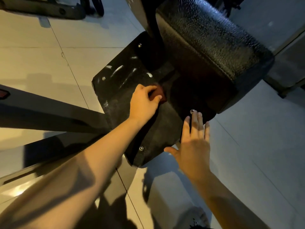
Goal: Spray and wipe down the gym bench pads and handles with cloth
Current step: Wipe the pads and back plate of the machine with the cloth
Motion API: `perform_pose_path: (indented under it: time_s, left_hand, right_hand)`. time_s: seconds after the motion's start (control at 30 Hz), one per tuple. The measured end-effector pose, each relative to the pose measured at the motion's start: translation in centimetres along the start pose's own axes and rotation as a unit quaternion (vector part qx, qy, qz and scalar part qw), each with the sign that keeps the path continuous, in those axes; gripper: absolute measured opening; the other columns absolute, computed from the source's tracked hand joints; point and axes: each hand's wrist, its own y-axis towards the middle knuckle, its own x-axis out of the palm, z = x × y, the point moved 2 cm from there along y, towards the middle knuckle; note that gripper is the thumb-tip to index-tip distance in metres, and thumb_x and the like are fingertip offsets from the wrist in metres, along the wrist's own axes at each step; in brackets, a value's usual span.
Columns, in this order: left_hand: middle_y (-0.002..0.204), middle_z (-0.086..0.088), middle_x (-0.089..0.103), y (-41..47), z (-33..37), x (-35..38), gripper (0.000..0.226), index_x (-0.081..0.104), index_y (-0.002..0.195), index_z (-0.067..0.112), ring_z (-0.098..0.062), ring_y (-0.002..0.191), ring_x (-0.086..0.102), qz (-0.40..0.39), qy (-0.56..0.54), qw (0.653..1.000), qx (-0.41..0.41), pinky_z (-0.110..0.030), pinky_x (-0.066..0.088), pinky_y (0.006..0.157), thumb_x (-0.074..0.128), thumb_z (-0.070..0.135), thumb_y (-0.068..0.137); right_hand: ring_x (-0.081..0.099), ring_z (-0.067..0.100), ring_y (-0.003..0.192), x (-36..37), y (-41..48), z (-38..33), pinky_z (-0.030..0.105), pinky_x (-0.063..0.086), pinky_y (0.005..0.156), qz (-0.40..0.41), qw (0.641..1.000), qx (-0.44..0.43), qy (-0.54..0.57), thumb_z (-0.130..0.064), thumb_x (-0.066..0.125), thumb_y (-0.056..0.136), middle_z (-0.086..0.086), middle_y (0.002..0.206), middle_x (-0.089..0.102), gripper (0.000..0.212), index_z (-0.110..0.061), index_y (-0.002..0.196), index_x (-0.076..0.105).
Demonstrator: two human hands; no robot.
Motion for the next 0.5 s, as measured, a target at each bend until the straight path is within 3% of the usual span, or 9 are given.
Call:
perform_pose_path:
  time_s: [0.13,0.3,0.5]
  left_hand:
    - [0.106,0.006,0.051,-1.1,2.2,1.5,0.042,0.07,0.129,0.021,-0.015,0.102,0.057,-0.035,-0.013,0.996,0.077,-0.025,0.042,0.086,0.074,0.035,0.09]
    - [0.113,0.001,0.053,-0.4,-0.7,-0.1,0.047,0.065,0.136,0.021,-0.017,0.108,0.055,0.037,-0.003,0.998,-0.04,-0.02,0.034,0.09,0.07,0.041,0.094]
    - [0.113,0.007,0.05,-5.5,-1.1,0.7,0.061,0.065,0.136,0.023,-0.015,0.11,0.054,-0.055,-0.005,0.994,0.097,-0.027,0.044,0.099,0.077,0.051,0.083]
  right_hand:
    - [0.014,0.038,0.155,0.1,0.3,0.1,0.054,0.009,0.124,-0.011,1.0,-0.001,-0.016,-0.08,0.069,0.066,0.025,0.165,0.02,0.127,0.0,0.157,0.03]
    - [0.015,0.038,0.155,0.4,0.0,0.3,0.055,0.012,0.124,-0.003,1.0,-0.006,-0.006,-0.08,0.068,0.067,0.024,0.165,0.021,0.126,0.0,0.156,0.031]
    - [0.016,0.04,0.155,0.3,0.0,0.4,0.055,0.012,0.125,0.018,1.0,-0.014,0.016,-0.076,0.071,0.067,0.026,0.164,0.022,0.124,0.003,0.154,0.034]
